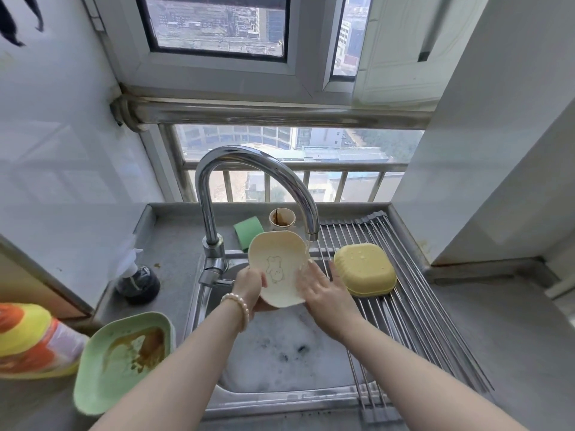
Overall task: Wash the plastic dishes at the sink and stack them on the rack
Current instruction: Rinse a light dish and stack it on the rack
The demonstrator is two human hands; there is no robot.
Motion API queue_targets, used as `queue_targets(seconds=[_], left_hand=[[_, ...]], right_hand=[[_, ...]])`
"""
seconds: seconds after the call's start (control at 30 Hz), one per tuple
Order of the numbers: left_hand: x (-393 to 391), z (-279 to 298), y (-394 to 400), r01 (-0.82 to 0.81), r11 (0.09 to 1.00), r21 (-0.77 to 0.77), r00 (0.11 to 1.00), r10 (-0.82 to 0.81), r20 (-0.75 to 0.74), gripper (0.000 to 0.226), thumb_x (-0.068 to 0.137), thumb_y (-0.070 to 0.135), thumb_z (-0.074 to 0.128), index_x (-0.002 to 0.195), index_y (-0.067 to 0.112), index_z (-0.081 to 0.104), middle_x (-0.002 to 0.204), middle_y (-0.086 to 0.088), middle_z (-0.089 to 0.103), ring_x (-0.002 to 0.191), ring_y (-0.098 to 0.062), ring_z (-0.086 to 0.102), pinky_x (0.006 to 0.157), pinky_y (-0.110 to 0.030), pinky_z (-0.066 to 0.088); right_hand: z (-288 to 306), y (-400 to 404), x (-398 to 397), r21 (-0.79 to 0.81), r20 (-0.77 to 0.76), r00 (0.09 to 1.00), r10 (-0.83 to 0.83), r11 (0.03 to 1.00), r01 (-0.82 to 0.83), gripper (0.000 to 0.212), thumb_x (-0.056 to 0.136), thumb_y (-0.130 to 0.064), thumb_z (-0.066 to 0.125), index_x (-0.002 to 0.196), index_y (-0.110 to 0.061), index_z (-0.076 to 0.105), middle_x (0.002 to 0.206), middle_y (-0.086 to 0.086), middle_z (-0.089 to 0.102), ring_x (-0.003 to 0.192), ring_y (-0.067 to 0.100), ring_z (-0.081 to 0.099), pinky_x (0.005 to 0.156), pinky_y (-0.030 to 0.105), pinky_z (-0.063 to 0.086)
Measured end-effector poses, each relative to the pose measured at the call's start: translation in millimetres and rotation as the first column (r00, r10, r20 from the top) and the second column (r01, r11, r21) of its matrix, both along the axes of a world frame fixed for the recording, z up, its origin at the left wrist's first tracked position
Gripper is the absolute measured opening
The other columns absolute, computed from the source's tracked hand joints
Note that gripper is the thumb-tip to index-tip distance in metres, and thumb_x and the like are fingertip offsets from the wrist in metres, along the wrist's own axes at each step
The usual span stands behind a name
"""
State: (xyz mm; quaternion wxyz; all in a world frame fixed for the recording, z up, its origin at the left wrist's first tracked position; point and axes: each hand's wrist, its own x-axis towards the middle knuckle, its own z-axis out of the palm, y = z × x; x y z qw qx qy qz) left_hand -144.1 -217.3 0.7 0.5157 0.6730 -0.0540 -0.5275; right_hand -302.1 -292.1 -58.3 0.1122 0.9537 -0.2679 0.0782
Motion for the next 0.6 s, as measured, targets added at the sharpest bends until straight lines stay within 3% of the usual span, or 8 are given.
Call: queue_targets(seconds=[0.07,0.1,0.17,0.23,0.33,0.43,0.5,0.6], left_hand=[[0.7,1.4,1.9,0.036,0.999,-0.009,0.996,-0.036,-0.075,0.043,0.076,-0.007,0.034,0.115,0.002,0.050,0.115,-0.018,0.057,0.098,-0.037,0.057,0.059,-0.045,0.057],[0.8,0.2,2.8,0.025,0.999,-0.027,0.994,-0.028,-0.110,0.045,0.076,-0.007,0.033,0.117,0.002,0.049,0.116,-0.018,0.058,0.099,-0.037,0.057,0.061,-0.045,0.057],[-1.9,-3.3,3.4,-0.049,0.994,-0.095,0.985,0.032,-0.171,0.046,0.078,-0.008,0.035,0.120,0.000,0.049,0.116,-0.020,0.060,0.100,-0.037,0.059,0.064,-0.043,0.057],[-9.6,-8.2,2.7,-0.184,0.963,-0.198,0.967,0.141,-0.214,0.048,0.078,-0.012,0.038,0.124,-0.001,0.049,0.116,-0.024,0.061,0.101,-0.039,0.061,0.070,-0.043,0.057],[-29.6,-12.2,6.8,-0.356,0.888,-0.293,0.919,0.276,-0.280,0.046,0.080,-0.015,0.046,0.123,0.000,0.052,0.112,-0.024,0.063,0.094,-0.036,0.064,0.069,-0.039,0.057],[-37.6,-12.1,7.6,-0.417,0.861,-0.289,0.867,0.282,-0.412,0.039,0.084,0.008,0.058,0.121,-0.003,0.057,0.112,-0.023,0.065,0.101,-0.037,0.064,0.084,-0.044,0.054],[-35.2,-5.3,7.4,-0.414,0.861,-0.296,0.858,0.261,-0.442,0.029,0.091,0.017,0.051,0.113,0.000,0.059,0.104,-0.020,0.066,0.096,-0.035,0.064,0.081,-0.042,0.052],[-25.2,0.0,9.4,-0.374,0.891,-0.258,0.875,0.246,-0.417,0.031,0.093,0.018,0.041,0.112,0.000,0.056,0.101,-0.020,0.065,0.091,-0.035,0.062,0.074,-0.041,0.051]], right_hand=[[-0.9,3.7,3.8,-0.010,-0.026,0.997,-0.073,0.997,0.072,0.069,0.070,0.002,0.064,0.137,0.001,0.046,0.144,0.016,0.041,0.137,0.032,0.033,0.112,0.053,-0.009],[-1.3,5.9,5.4,-0.022,0.006,0.997,-0.079,0.997,0.079,0.065,0.066,0.005,0.063,0.130,0.002,0.054,0.138,0.018,0.049,0.133,0.034,0.040,0.114,0.051,-0.010],[1.4,10.8,7.8,-0.035,0.097,0.994,-0.053,0.998,0.056,0.043,0.052,0.008,0.073,0.093,-0.003,0.075,0.105,0.016,0.071,0.109,0.033,0.064,0.118,0.051,0.011],[10.6,17.6,13.4,-0.043,0.244,0.970,0.009,0.999,0.001,0.017,0.056,0.007,0.066,0.063,-0.006,0.072,0.073,0.013,0.073,0.078,0.027,0.072,0.107,0.049,0.036],[24.6,32.4,30.8,-0.004,0.461,0.886,0.054,0.998,-0.059,0.020,0.059,0.002,0.055,0.056,-0.012,0.070,0.051,0.004,0.063,0.046,0.017,0.061,0.094,0.044,0.050],[19.5,49.8,45.8,0.184,0.617,0.787,-0.024,0.976,-0.114,0.020,0.064,0.001,0.064,0.065,-0.017,0.073,0.056,-0.004,0.066,0.048,0.012,0.059,0.093,0.033,0.052],[12.6,53.2,45.7,0.326,0.712,0.689,-0.133,0.932,-0.158,0.018,0.066,-0.002,0.072,0.074,-0.017,0.077,0.068,-0.005,0.072,0.059,0.013,0.065,0.083,0.027,0.053],[9.1,43.7,32.2,0.226,0.719,0.695,0.022,0.937,-0.265,0.009,0.077,-0.018,0.068,0.077,-0.016,0.077,0.079,-0.005,0.075,0.074,0.012,0.069,0.079,0.027,0.050]])
